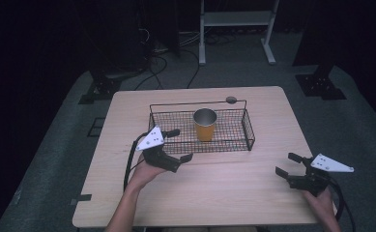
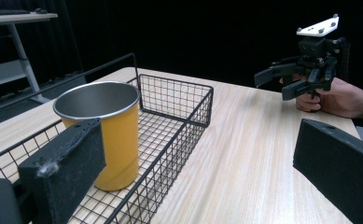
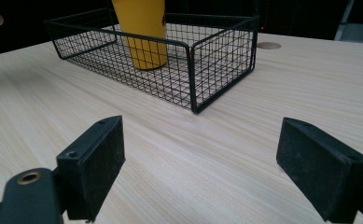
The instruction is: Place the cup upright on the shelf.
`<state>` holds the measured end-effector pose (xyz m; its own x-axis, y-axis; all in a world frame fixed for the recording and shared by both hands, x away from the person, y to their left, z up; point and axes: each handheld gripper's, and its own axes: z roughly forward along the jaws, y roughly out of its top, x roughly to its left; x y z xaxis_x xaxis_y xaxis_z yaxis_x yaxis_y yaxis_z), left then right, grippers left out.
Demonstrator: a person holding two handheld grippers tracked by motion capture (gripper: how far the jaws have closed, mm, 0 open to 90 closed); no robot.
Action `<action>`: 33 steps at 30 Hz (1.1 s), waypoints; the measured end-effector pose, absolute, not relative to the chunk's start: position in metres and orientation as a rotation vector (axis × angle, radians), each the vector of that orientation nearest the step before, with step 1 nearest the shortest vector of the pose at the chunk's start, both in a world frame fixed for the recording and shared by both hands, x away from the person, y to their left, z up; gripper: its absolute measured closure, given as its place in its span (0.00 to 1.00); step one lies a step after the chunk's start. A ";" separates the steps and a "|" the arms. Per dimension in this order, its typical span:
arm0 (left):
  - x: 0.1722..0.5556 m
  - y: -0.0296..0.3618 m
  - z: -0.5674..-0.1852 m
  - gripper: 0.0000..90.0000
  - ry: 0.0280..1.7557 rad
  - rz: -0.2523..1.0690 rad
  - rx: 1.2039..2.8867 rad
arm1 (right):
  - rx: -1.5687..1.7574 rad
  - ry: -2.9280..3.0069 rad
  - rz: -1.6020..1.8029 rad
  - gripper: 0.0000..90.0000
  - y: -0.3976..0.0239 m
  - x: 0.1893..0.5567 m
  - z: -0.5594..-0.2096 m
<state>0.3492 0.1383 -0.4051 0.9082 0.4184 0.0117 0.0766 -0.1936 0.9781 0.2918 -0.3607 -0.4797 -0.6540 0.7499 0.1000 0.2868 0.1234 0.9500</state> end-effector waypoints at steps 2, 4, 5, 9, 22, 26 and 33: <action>0.347 0.139 -0.407 0.02 0.378 0.322 1.750 | 1.002 2.003 1.547 0.16 -0.361 0.292 -0.480; 0.346 0.140 -0.408 0.02 0.377 0.321 1.751 | 1.003 2.003 1.548 0.16 -0.361 0.292 -0.480; 0.344 0.140 -0.410 0.02 0.381 0.320 1.753 | 1.003 2.003 1.548 0.16 -0.361 0.292 -0.480; 0.340 0.141 -0.413 0.02 0.383 0.317 1.749 | 1.003 2.003 1.547 0.16 -0.361 0.292 -0.480; 0.326 0.149 -0.420 0.02 0.396 0.325 1.744 | 1.005 2.004 1.545 0.16 -0.361 0.292 -0.480; 0.319 0.150 -0.425 0.02 0.402 0.338 1.746 | 1.005 2.003 1.545 0.16 -0.361 0.292 -0.480; 0.306 0.154 -0.440 0.02 0.433 0.335 1.732 | 1.000 2.006 1.544 0.16 -0.361 0.292 -0.480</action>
